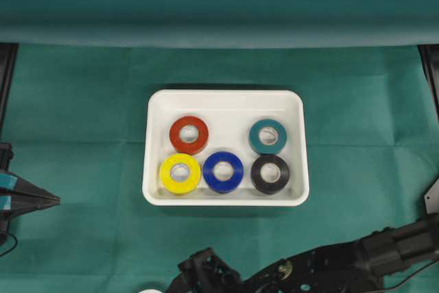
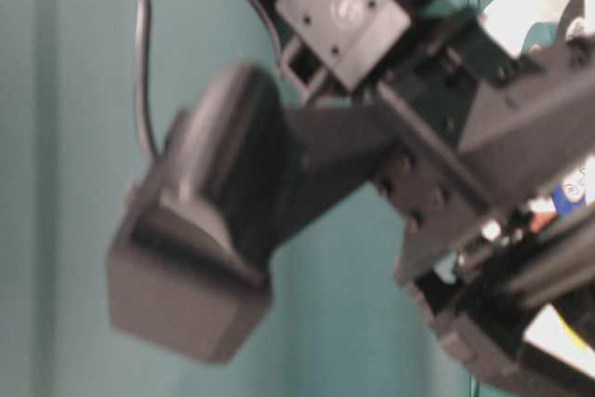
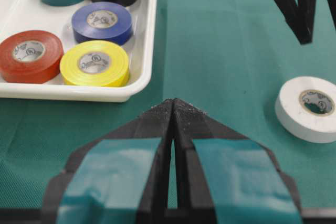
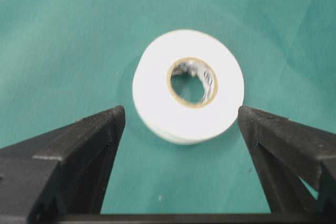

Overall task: Put the tape into the white case with the right arm.
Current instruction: 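Reach the right gripper down to the white tape roll and grasp it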

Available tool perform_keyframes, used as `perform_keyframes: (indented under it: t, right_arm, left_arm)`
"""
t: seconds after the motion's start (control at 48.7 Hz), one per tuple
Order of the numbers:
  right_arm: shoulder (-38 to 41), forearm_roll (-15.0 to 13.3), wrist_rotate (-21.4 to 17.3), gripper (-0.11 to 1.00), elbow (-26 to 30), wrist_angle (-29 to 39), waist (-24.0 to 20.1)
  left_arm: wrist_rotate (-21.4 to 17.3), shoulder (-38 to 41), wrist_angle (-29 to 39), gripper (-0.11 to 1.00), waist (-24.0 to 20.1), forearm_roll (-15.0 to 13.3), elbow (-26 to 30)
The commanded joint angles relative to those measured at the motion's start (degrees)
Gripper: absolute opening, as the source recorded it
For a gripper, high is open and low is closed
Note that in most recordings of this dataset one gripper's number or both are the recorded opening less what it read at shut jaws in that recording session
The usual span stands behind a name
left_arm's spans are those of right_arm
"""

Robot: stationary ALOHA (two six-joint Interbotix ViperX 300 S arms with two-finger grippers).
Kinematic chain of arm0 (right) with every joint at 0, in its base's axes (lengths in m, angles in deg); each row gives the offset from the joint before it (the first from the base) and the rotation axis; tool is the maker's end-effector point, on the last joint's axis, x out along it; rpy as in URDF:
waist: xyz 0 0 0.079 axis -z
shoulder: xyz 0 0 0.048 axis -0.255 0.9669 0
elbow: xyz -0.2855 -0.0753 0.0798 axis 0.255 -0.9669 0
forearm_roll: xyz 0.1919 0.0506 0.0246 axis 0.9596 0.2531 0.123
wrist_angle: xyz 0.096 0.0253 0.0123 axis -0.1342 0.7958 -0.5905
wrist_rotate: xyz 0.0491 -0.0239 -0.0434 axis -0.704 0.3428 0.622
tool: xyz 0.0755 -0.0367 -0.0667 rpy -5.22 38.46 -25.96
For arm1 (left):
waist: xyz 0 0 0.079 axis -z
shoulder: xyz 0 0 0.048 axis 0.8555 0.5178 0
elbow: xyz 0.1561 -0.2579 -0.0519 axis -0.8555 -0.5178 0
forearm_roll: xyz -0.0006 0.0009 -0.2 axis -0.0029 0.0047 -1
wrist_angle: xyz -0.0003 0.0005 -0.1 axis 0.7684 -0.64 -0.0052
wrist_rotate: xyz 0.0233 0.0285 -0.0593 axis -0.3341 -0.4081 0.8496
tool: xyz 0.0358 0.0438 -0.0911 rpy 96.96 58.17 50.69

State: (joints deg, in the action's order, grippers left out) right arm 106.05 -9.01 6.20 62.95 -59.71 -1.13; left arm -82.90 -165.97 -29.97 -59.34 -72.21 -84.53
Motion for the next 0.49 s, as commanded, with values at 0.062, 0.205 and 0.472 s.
perform_keyframes:
  t: [0.062, 0.205, 0.472]
  right_arm:
    - [0.44, 0.09, 0.0, 0.67, 3.69, 0.53, -0.35]
    - [1.58, 0.09, 0.09, 0.67, 4.66, 1.76, -0.35]
    - [3.25, 0.09, -0.09, 0.67, 5.8, 2.2, -0.44]
  left_arm:
    - [0.09, 0.44, -0.26, 0.0, -0.09, -0.09, 1.05]
    - [0.09, 0.44, -0.18, 0.0, -0.09, -0.09, 0.97]
    - [0.09, 0.44, -0.26, 0.0, -0.09, -0.09, 0.97]
